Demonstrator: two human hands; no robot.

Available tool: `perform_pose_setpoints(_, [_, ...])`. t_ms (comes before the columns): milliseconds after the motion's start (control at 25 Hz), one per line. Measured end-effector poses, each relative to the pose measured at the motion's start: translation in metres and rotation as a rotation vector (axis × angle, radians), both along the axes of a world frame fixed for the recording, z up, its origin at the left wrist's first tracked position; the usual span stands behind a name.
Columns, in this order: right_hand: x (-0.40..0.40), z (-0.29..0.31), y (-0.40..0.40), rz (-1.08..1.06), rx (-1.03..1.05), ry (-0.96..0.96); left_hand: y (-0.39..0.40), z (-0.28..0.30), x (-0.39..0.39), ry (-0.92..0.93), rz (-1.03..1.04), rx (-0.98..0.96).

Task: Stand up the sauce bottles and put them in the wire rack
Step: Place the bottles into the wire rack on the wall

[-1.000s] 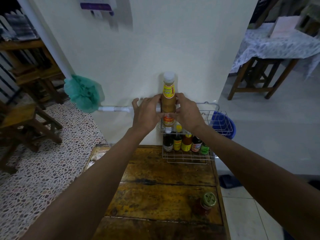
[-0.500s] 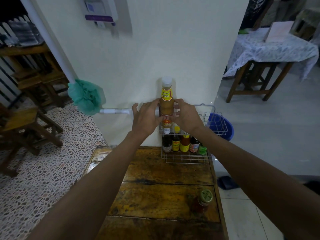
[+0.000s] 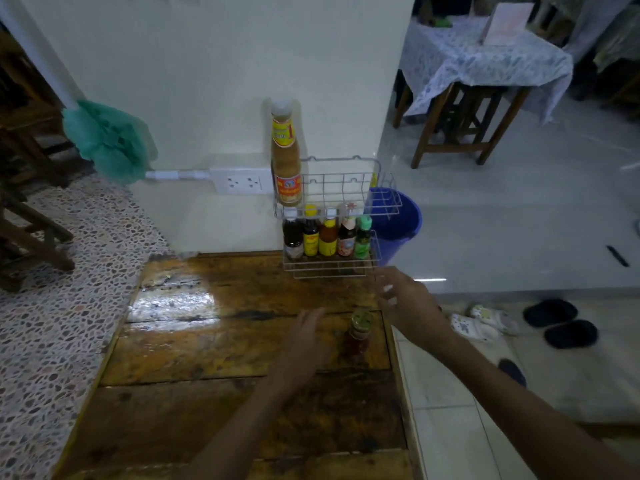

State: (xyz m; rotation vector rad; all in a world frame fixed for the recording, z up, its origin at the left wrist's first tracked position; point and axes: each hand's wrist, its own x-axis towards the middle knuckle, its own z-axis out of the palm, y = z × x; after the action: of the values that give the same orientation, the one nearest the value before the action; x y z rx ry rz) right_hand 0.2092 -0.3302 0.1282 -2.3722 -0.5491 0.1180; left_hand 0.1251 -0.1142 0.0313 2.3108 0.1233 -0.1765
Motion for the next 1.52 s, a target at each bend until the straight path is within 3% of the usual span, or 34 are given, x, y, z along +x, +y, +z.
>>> perform_pose_setpoints(80, [-0.023, -0.035, -0.016, 0.03, -0.054, 0.086, -0.024, -0.025, -0.005, 0.094, -0.055, -0.046])
perform_pose_setpoints(240, [-0.041, -0.081, -0.015, 0.039, -0.042, 0.195, -0.049, -0.054, 0.003, 0.11, -0.037, -0.098])
perform_pose_setpoints(440, [-0.047, -0.076, 0.001, -0.05, 0.009, 0.148, -0.048, -0.04, 0.0, 0.041, -0.019, -0.118])
perform_pose_setpoints(560, [-0.037, -0.019, 0.011, -0.019, 0.052, 0.001, -0.035, 0.018, 0.005, -0.091, 0.007, -0.178])
perform_pose_setpoints(760, [0.017, 0.147, 0.041, -0.04, 0.244, -0.288, -0.004, 0.178, 0.063, -0.479, 0.094, -0.107])
perform_pose_setpoints(880, [0.069, 0.195, 0.072, -0.067, 0.243, -0.401, 0.017, 0.223, 0.108, -0.55, 0.204, -0.095])
perform_pose_setpoints(1200, [0.144, 0.142, 0.122, -0.054, 0.119, -0.317, 0.022, 0.162, 0.158, -0.558, 0.416, -0.091])
perform_pose_setpoints(1520, [0.181, 0.108, 0.133, -0.095, 0.103, -0.264, 0.014, 0.114, 0.172, -0.558, 0.354, 0.059])
